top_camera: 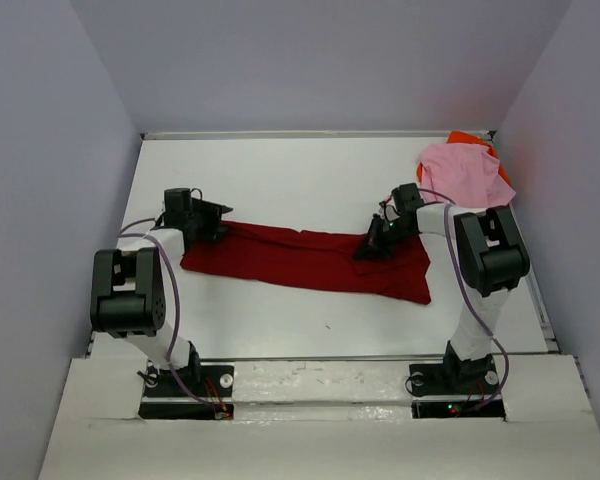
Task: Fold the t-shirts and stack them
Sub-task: Fold the other side of the tshirt into a rectangle
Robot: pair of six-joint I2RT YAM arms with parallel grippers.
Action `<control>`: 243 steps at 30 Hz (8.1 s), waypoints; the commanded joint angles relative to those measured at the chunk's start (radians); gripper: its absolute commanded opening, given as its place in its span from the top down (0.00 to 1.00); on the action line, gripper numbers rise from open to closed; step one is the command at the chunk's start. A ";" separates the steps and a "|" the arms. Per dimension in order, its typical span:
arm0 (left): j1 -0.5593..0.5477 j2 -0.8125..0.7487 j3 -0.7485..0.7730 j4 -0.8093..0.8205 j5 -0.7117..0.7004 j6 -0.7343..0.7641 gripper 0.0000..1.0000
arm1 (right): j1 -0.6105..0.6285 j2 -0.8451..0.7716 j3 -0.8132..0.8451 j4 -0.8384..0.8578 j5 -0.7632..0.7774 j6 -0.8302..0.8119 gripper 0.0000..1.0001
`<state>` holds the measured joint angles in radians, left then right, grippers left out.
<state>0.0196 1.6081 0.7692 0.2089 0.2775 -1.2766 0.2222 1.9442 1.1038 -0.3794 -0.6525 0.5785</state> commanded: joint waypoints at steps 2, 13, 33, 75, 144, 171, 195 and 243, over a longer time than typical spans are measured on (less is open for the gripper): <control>0.003 0.019 0.120 -0.051 -0.053 0.071 0.40 | 0.005 -0.011 -0.053 -0.036 0.088 -0.054 1.00; 0.009 0.206 0.252 -0.006 -0.028 0.132 0.40 | 0.005 -0.008 -0.059 -0.035 0.076 -0.058 1.00; -0.030 -0.209 0.095 -0.066 0.279 0.181 0.37 | 0.005 0.002 0.013 -0.041 0.063 -0.051 1.00; -0.073 0.105 -0.315 0.405 0.309 0.080 1.00 | 0.295 -0.082 0.217 -0.128 0.180 -0.147 1.00; 0.108 0.095 -0.091 -0.129 0.333 0.513 1.00 | 0.467 0.286 0.814 -0.417 0.519 -0.601 1.00; 0.109 0.107 -0.057 -0.166 0.347 0.542 1.00 | 0.479 0.295 0.907 -0.474 0.479 -0.557 1.00; 0.109 0.111 -0.019 -0.190 0.354 0.549 1.00 | 0.508 0.409 0.903 -0.472 0.747 -0.611 1.00; 0.109 0.067 0.007 -0.267 0.344 0.586 1.00 | 0.410 0.512 1.166 -0.449 0.827 -0.612 0.82</control>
<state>0.1204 1.7065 0.7750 -0.0162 0.6415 -0.7105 0.6285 2.4451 2.1975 -0.8173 0.1913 -0.0353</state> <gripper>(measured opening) 0.011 0.283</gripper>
